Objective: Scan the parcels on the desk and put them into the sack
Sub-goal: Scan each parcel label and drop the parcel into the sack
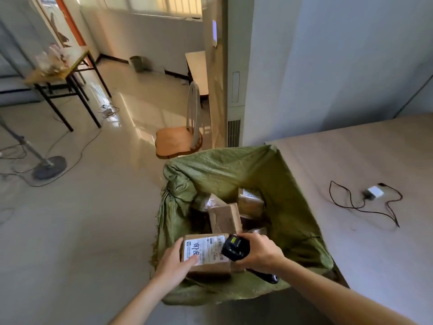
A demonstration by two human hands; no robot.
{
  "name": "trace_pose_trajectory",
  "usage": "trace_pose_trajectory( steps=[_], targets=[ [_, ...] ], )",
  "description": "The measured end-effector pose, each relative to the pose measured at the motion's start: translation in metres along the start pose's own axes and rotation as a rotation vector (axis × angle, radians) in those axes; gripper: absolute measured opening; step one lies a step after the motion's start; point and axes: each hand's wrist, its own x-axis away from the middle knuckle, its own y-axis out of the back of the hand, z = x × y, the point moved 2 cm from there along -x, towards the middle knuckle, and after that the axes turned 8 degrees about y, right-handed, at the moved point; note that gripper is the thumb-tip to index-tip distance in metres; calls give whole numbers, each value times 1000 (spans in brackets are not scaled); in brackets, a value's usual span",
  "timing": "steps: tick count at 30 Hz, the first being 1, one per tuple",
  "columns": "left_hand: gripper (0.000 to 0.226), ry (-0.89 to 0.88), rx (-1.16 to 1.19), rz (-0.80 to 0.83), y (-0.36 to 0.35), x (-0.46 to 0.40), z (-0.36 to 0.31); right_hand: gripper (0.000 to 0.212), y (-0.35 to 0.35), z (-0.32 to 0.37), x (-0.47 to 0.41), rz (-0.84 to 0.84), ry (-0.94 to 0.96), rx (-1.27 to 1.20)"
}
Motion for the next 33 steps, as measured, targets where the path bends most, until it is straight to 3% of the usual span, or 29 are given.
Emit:
trace_pose_trajectory(
  steps=[5, 11, 17, 24, 33],
  targets=[
    [69, -57, -60, -47, 9, -14, -5, 84, 8, -4, 0, -48, -23, 31],
    [58, -214, -320, -163, 38, -8, -45, 70, 47, 14, 22, -165, -73, 61],
    [58, -525, -369, -44, 58, 22, -124, 72, 102, 28, 87, -360, -138, 76],
    [60, -872, -324, 127, 15, 102, -221, 84, 160, 29, 233, -610, -338, 139],
    [62, -1230, -434, 356, -140, 325, -298, 80, 158, -14, 522, -908, -725, 61]
  ],
)
